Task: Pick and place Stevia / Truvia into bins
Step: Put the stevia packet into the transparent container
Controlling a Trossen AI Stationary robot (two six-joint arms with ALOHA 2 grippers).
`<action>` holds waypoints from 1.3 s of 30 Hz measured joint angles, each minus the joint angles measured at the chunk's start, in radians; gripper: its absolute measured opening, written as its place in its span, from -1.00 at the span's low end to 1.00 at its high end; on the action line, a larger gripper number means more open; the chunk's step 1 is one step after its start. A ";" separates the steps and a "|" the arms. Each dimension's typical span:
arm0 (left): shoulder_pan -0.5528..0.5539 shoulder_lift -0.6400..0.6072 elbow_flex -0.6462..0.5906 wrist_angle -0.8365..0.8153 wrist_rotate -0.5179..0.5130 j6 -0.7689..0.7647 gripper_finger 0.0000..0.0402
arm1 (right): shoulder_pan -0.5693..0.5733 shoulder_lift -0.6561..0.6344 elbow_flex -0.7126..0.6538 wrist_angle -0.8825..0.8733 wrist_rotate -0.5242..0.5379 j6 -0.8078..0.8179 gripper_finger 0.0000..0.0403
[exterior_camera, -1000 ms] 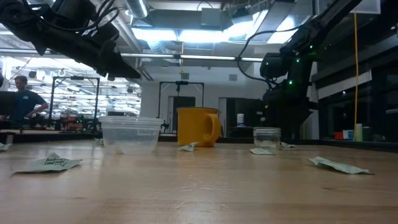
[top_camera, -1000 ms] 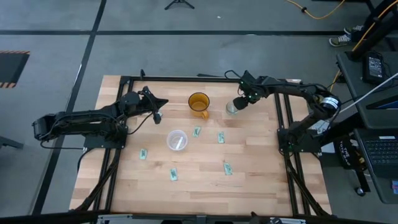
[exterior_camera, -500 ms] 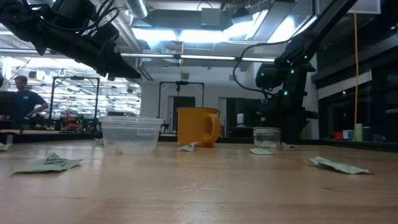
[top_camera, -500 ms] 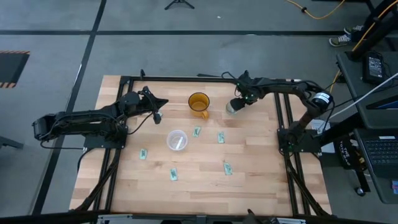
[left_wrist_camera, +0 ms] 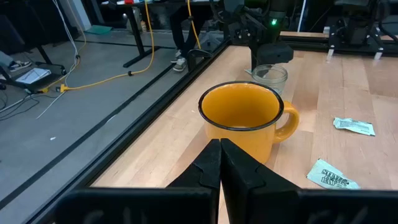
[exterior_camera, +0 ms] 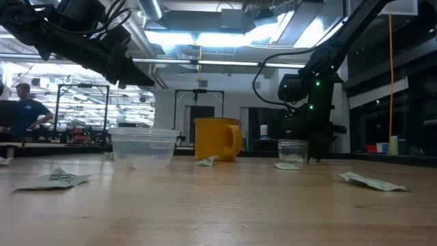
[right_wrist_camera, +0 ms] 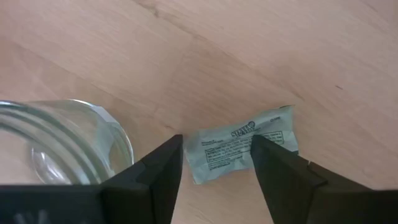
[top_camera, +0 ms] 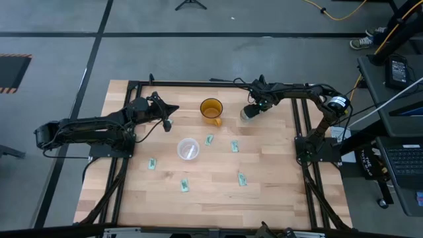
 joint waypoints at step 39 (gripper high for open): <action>0.000 0.000 0.000 0.000 -0.011 0.052 -0.99 | 0.000 -0.216 -0.010 -0.077 -0.041 -0.157 -1.00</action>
